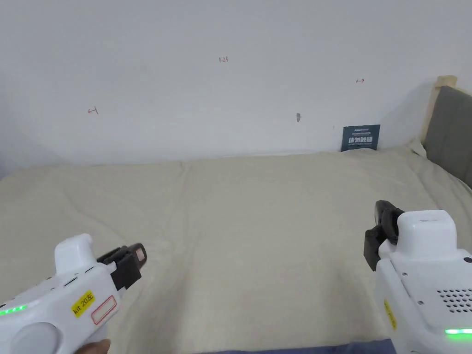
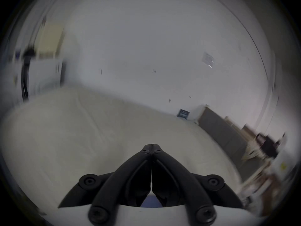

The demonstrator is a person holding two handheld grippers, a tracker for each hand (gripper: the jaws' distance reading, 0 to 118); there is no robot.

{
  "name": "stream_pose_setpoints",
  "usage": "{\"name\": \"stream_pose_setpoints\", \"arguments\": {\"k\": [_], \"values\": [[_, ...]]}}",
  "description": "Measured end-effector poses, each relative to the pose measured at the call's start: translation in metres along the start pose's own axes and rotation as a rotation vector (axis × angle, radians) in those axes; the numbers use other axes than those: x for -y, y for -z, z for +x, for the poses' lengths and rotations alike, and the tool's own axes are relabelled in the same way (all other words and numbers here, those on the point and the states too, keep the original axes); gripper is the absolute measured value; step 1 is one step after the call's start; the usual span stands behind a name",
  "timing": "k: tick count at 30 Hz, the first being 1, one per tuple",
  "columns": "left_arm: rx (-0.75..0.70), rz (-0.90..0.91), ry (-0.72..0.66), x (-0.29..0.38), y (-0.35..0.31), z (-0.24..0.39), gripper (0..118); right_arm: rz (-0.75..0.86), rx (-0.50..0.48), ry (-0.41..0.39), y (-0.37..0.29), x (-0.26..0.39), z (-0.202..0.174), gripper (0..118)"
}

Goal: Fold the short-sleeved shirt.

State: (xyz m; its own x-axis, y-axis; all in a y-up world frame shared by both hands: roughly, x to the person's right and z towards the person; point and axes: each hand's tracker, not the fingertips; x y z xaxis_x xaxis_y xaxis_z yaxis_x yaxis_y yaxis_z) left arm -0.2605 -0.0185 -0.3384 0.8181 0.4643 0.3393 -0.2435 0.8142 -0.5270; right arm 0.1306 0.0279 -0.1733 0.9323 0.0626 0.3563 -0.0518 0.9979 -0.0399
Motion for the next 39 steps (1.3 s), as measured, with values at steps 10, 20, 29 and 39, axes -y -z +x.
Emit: {"name": "stream_pose_setpoints", "arguments": {"k": [10,20,29,39], "values": [[0.052,-0.476,-0.329,0.057,0.000,-0.151,5,-0.067,-0.025,-0.046,0.007,0.019,-0.012,0],[-0.115,-0.577,-0.364,0.117,0.012,-0.221,103,-0.158,-0.062,-0.082,0.019,0.044,-0.033,0],[-0.135,-0.499,-0.373,0.138,0.020,-0.227,8,-0.203,-0.075,-0.051,0.029,0.056,-0.031,0],[-0.214,-0.443,-0.167,0.131,0.016,-0.186,5,-0.205,-0.054,-0.035,0.030,0.055,-0.021,0]]}}
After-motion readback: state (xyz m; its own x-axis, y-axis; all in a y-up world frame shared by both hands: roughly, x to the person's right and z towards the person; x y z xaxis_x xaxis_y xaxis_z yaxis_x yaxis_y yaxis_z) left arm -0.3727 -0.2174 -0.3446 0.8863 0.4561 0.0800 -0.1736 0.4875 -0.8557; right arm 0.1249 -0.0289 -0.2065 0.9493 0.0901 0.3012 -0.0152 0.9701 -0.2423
